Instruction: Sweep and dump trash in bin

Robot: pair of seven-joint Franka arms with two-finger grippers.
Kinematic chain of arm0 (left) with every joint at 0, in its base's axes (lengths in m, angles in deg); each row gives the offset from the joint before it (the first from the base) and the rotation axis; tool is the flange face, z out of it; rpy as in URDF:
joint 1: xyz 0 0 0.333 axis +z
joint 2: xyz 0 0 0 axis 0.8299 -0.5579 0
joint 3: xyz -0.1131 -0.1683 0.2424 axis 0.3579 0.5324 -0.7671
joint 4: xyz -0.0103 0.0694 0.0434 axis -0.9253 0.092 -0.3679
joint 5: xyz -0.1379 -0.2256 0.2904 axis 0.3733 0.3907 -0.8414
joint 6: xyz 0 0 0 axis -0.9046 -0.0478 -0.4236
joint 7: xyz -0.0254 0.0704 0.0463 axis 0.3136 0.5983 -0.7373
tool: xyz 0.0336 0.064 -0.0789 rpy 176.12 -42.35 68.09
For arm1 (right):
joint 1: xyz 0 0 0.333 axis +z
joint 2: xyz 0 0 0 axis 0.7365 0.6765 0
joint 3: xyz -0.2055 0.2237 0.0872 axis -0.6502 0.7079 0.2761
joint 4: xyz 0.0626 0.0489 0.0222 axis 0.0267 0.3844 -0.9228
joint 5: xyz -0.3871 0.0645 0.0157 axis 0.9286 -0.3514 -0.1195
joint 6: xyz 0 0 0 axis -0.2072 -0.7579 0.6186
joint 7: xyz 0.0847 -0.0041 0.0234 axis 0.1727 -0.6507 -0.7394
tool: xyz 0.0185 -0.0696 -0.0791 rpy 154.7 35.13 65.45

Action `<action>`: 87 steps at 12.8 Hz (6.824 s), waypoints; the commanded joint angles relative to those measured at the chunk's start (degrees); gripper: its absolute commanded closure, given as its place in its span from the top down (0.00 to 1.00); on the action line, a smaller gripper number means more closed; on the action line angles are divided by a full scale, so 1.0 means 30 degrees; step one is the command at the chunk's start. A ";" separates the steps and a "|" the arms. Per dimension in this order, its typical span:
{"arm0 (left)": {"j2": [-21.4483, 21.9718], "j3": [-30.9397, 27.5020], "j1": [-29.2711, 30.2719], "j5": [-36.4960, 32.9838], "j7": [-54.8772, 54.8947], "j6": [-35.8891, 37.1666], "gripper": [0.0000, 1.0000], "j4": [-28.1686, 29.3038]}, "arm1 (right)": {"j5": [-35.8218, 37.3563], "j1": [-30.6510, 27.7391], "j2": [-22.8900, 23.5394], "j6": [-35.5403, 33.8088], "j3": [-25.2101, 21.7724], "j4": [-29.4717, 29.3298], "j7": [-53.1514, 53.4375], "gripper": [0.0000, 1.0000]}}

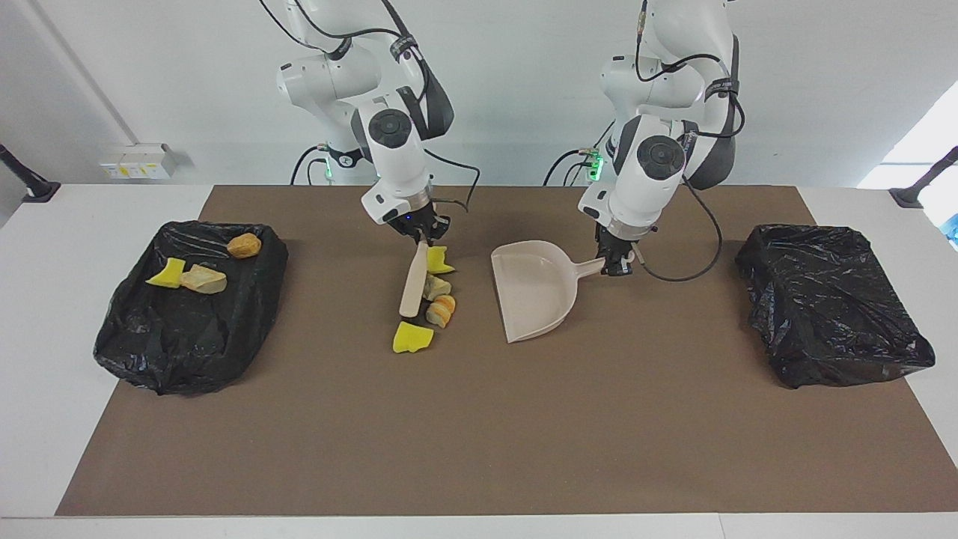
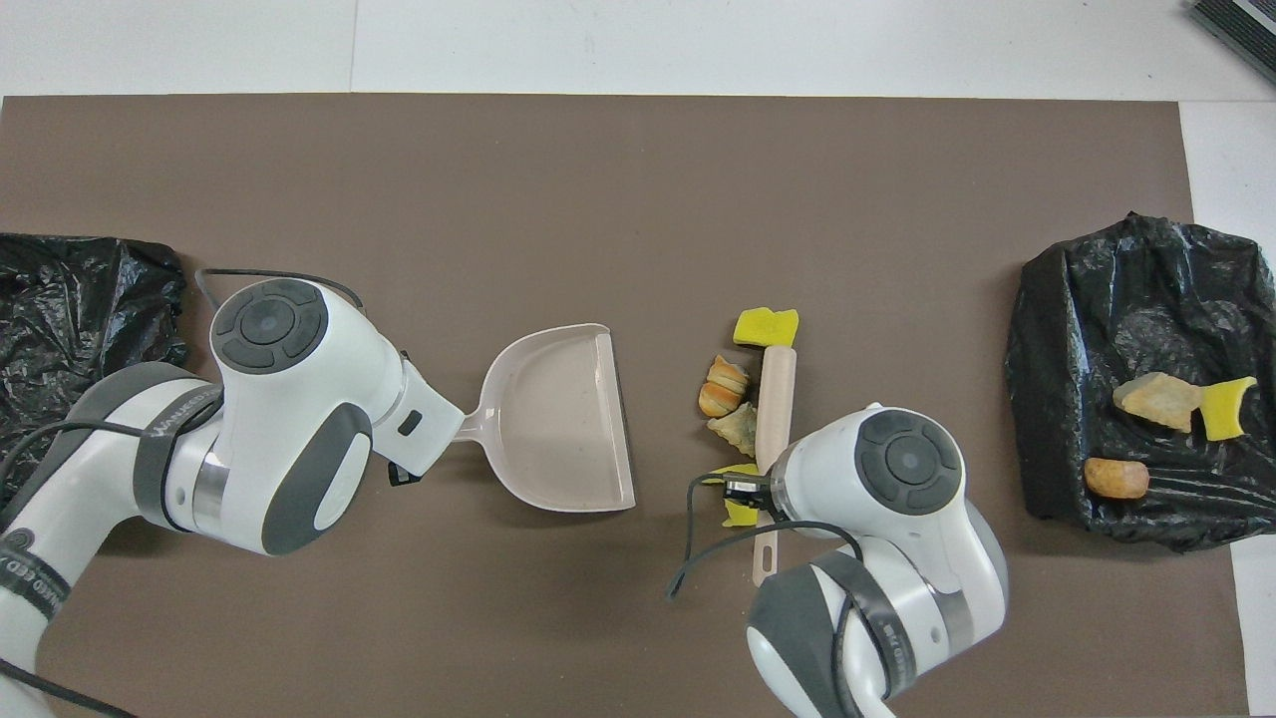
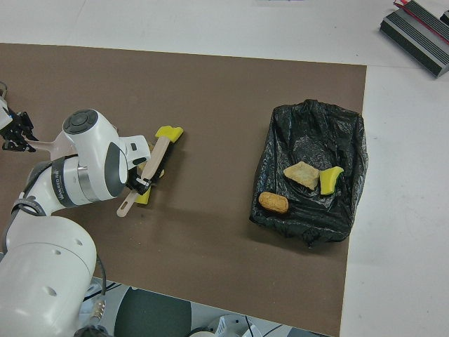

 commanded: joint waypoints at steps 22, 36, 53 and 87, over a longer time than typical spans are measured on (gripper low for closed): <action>0.0604 -0.0182 -0.0217 -0.0189 -0.0995 -0.1188 0.00 0.0990 | 0.3471 -0.3708 0.1832 -0.6822 -0.0125 -0.5441 -0.5674 0.00; 0.0661 -0.0153 -0.0218 -0.0189 -0.1435 -0.1570 0.00 0.1254 | -0.1232 0.0909 0.3127 -0.1925 0.0168 -0.4796 -1.0893 0.00; 0.0661 -0.0153 -0.0218 -0.0189 -0.1611 -0.1918 0.00 0.1342 | -0.2294 0.0504 -0.1234 -0.6026 0.0519 -0.1695 0.6611 0.00; -0.0189 -0.0153 -0.0628 -0.0189 -0.3779 -0.3006 0.00 0.1488 | -0.6601 0.2056 0.3713 0.2205 0.0578 -0.4269 -0.5034 0.00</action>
